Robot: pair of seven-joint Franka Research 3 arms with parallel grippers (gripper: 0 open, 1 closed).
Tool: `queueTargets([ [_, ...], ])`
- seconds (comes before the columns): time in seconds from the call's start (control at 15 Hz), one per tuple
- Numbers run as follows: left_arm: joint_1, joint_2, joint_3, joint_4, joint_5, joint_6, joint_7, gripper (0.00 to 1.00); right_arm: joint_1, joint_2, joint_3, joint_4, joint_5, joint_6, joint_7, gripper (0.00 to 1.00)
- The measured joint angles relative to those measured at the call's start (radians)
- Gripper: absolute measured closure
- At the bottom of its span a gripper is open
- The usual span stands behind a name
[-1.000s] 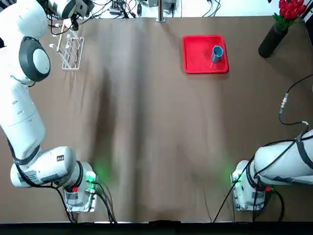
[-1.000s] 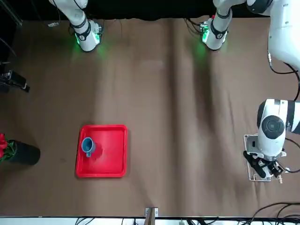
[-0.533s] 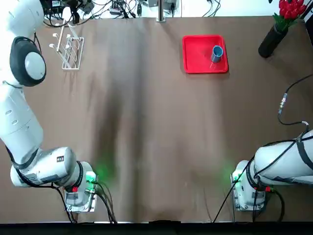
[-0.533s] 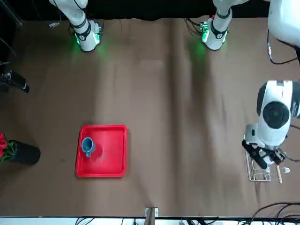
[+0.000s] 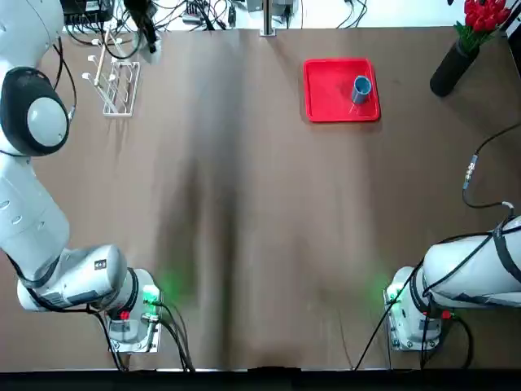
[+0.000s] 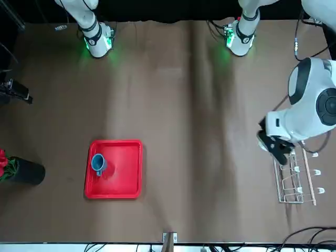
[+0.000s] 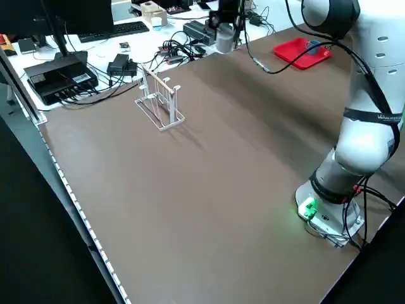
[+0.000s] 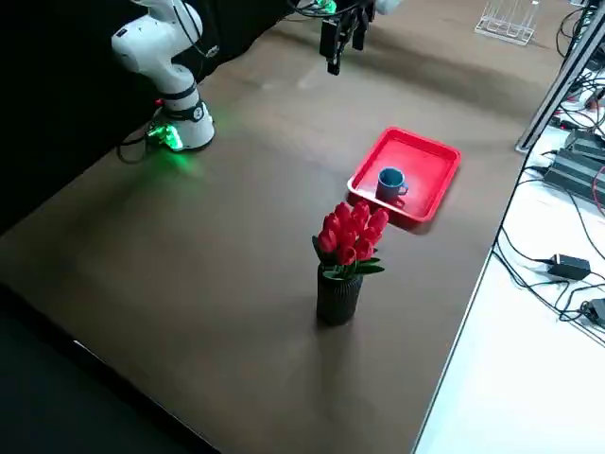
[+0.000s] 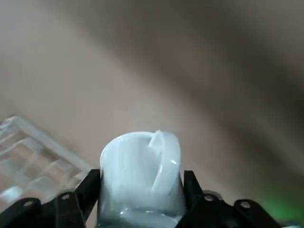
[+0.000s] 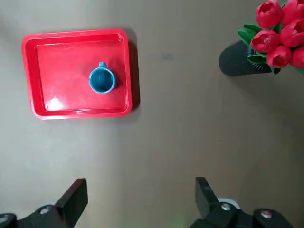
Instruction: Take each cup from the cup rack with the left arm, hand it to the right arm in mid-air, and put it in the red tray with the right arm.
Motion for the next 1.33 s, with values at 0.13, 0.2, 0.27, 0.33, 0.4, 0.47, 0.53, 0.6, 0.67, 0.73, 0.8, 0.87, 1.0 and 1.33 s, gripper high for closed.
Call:
queueTargets([
  [0.13, -0.002, 0.000, -0.025, -0.006, -0.221, -0.017, -0.054, 0.24, -0.001, 0.000, -0.002, 0.000, 0.001, 0.006, 0.000, 0.00],
  [0.2, -0.003, 0.000, -0.034, -0.009, -0.281, -0.017, -0.077, 0.24, -0.001, 0.000, -0.002, 0.000, 0.001, 0.011, 0.000, 0.00],
  [0.27, -0.005, 0.001, -0.044, -0.010, -0.334, -0.018, -0.097, 0.24, -0.001, 0.000, -0.001, 0.000, 0.001, 0.016, 0.000, 0.00],
  [0.33, -0.007, 0.001, -0.057, -0.010, -0.389, -0.018, -0.114, 0.24, 0.000, 0.000, 0.000, 0.000, 0.001, 0.017, 0.000, 0.00],
  [0.4, -0.011, 0.001, -0.064, -0.011, -0.452, -0.018, -0.129, 0.24, 0.001, 0.000, 0.001, 0.000, 0.002, 0.017, 0.000, 0.00],
  [0.47, -0.016, 0.002, -0.069, -0.011, -0.520, -0.018, -0.140, 0.24, 0.003, 0.000, 0.002, -0.001, 0.002, 0.015, 0.000, 0.00],
  [0.53, -0.022, 0.003, -0.071, -0.012, -0.592, -0.018, -0.147, 0.24, 0.006, 0.000, 0.004, -0.003, 0.002, 0.009, 0.000, 0.00],
  [0.6, -0.029, 0.007, -0.072, -0.014, -0.669, -0.018, -0.153, 0.24, 0.012, 0.000, 0.004, -0.004, 0.002, -0.006, 0.000, 0.00],
  [0.67, -0.038, 0.014, -0.072, -0.016, -0.745, -0.018, -0.164, 0.24, 0.016, 0.000, 0.005, -0.006, 0.002, -0.024, 0.000, 0.00],
  [0.73, -0.049, 0.024, -0.072, -0.017, -0.820, -0.018, -0.183, 0.24, 0.018, 0.000, 0.005, -0.008, 0.002, -0.040, -0.001, 0.00],
  [0.8, -0.064, 0.037, -0.072, -0.018, -0.894, -0.015, -0.207, 0.24, 0.020, 0.000, 0.006, -0.010, 0.002, -0.051, -0.003, 0.00],
  [0.87, -0.082, 0.052, -0.072, -0.018, -0.970, -0.003, -0.233, 0.24, 0.020, 0.000, 0.006, -0.013, 0.003, -0.055, -0.004, 0.00],
  [1.0, -0.120, 0.079, -0.073, -0.018, -1.113, 0.077, -0.270, 0.24, 0.021, 0.000, 0.006, -0.019, 0.012, -0.054, -0.005, 0.00],
  [1.33, -0.226, 0.105, -0.074, -0.017, -1.281, 0.331, -0.284, 0.24, 0.018, 0.005, 0.003, -0.031, 0.292, -0.054, -0.004, 0.00],
])
